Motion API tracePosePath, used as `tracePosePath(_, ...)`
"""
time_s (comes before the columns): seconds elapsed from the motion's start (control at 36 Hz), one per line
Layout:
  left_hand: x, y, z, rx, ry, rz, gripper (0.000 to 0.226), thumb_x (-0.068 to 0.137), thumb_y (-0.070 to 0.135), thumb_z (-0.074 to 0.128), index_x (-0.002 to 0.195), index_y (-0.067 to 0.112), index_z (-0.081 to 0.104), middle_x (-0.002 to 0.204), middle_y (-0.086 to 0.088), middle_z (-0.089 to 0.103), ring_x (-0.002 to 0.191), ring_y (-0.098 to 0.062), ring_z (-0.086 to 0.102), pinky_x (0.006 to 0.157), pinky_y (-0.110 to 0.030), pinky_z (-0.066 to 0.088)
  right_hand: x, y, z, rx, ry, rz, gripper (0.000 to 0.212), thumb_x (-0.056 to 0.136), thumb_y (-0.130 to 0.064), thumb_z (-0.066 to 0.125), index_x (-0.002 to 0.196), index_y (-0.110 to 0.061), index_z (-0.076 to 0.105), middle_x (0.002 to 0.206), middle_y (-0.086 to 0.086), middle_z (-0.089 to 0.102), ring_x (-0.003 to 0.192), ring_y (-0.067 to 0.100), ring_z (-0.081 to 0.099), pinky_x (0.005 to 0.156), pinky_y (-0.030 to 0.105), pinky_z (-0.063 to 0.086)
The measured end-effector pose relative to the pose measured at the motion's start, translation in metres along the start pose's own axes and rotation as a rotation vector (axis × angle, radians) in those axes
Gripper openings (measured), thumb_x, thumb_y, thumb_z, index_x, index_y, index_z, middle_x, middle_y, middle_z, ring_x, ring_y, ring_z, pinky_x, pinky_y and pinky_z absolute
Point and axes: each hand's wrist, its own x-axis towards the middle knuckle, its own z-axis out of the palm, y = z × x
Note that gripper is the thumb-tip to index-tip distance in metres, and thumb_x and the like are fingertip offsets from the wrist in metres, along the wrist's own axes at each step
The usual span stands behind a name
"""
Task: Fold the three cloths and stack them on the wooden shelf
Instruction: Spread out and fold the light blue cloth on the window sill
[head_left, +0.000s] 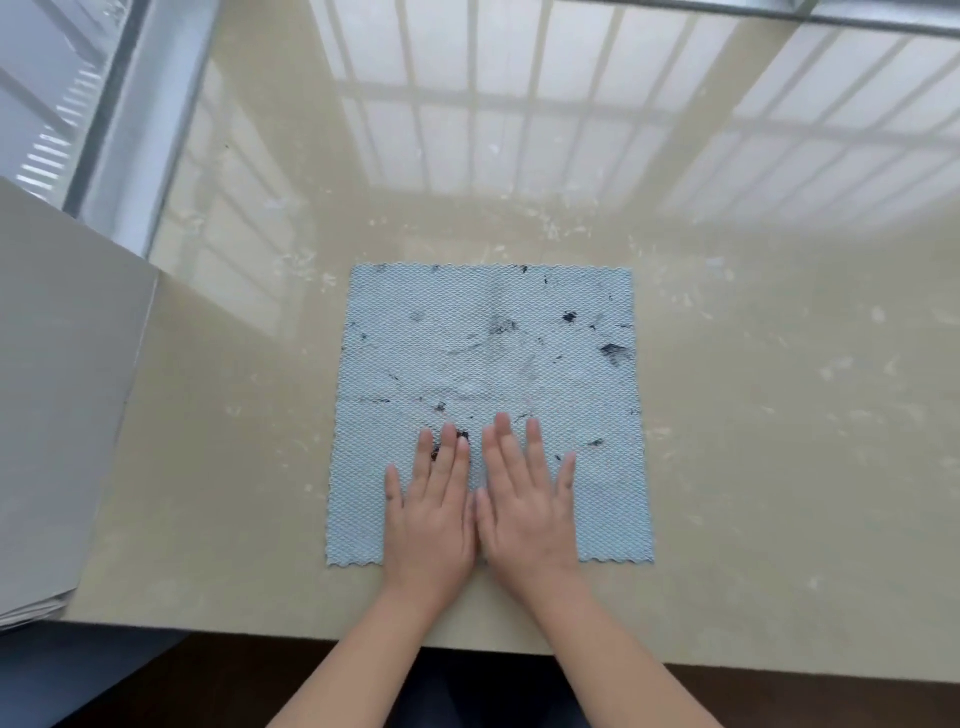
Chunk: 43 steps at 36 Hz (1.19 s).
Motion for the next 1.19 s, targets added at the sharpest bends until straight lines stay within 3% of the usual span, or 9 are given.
tracePosePath(0.14,-0.002,0.002,0.003,0.025,0.004,-0.009,0.053,0.101,0.036,0.009,0.15,0.018,0.005,0.158,0.004,-0.001,0.145,-0.017,0.007,0.113,-0.045,0.008,-0.007,-0.002,0.011,-0.003,-0.035,0.036,0.052,0.1,-0.035,0.007,0.149,-0.02,0.009,0.157,-0.006,0.0,0.145,0.02,0.006,0.113,0.049,0.006)
tracePosePath(0.25,-0.001,0.0,0.001,0.03,-0.025,0.002,0.054,0.1,0.037,0.007,0.15,0.018,0.005,0.158,0.005,-0.001,0.145,-0.014,0.003,0.113,-0.044,0.008,-0.006,0.001,0.009,-0.035,-0.042,0.038,0.053,0.098,-0.033,0.018,0.149,-0.019,0.014,0.157,-0.004,0.005,0.145,0.019,0.004,0.112,0.049,0.007)
tracePosePath(0.42,-0.003,-0.016,-0.005,0.042,-0.014,-0.051,0.057,0.098,0.037,0.015,0.151,0.018,0.005,0.158,0.005,-0.001,0.145,-0.013,0.002,0.113,-0.043,0.006,-0.009,0.013,0.006,-0.03,-0.075,0.063,0.054,0.098,-0.033,0.016,0.15,-0.019,0.01,0.158,-0.006,0.001,0.145,0.02,0.007,0.112,0.047,0.005)
tracePosePath(0.5,-0.005,-0.031,-0.009,0.048,0.003,-0.099,0.064,0.092,0.033,0.027,0.151,0.016,0.008,0.158,0.005,-0.002,0.145,-0.013,0.001,0.112,-0.046,0.007,-0.011,0.026,0.0,-0.034,-0.095,0.112,0.054,0.099,-0.035,0.007,0.15,-0.019,0.009,0.158,-0.006,0.001,0.145,0.021,0.008,0.113,0.046,0.003)
tracePosePath(0.61,-0.007,-0.051,-0.016,0.048,-0.016,-0.169,0.063,0.092,0.033,0.025,0.15,0.015,0.008,0.158,0.007,-0.006,0.145,-0.01,-0.005,0.11,-0.053,0.014,-0.015,0.052,-0.007,-0.035,-0.074,0.163,0.054,0.099,-0.036,0.004,0.15,-0.02,0.005,0.158,-0.008,-0.004,0.145,0.018,-0.001,0.114,0.044,0.001)
tracePosePath(0.72,-0.008,-0.066,-0.025,0.043,-0.044,-0.245,0.062,0.091,0.033,0.025,0.148,0.01,0.013,0.157,-0.001,0.008,0.144,-0.006,-0.009,0.105,-0.06,0.022,-0.019,0.08,-0.013,-0.04,-0.057,0.208,0.054,0.098,-0.037,0.009,0.15,-0.022,0.003,0.157,-0.01,-0.006,0.145,0.015,-0.006,0.11,0.046,0.007)
tracePosePath(0.86,-0.01,-0.078,-0.032,0.06,-0.072,-0.288,0.061,0.093,0.033,0.02,0.149,0.011,0.012,0.157,-0.003,0.008,0.143,-0.005,-0.012,0.107,-0.059,0.02,-0.023,0.1,-0.019,-0.037,-0.052,0.255,0.058,0.093,-0.032,0.022,0.148,-0.019,0.009,0.157,-0.013,-0.007,0.144,0.009,-0.01,0.111,0.042,0.001)
tracePosePath(1.08,-0.01,-0.076,-0.036,0.095,-0.109,-0.326,0.062,0.093,0.037,0.014,0.149,0.012,0.006,0.157,-0.001,0.001,0.142,-0.005,-0.016,0.11,-0.057,0.012,-0.023,0.101,-0.021,-0.025,-0.077,0.262,0.058,0.093,-0.031,0.02,0.148,-0.019,0.006,0.157,-0.011,-0.007,0.144,0.009,-0.009,0.111,0.043,0.001)
tracePosePath(1.19,-0.007,-0.066,-0.042,0.06,-0.051,-0.334,0.064,0.093,0.038,0.018,0.147,0.007,0.004,0.156,-0.007,0.002,0.144,-0.016,-0.003,0.11,-0.059,0.013,-0.02,0.099,-0.023,-0.011,-0.071,0.263,0.058,0.094,-0.034,0.02,0.147,-0.019,0.006,0.156,-0.012,-0.011,0.144,0.009,-0.011,0.11,0.048,0.001)
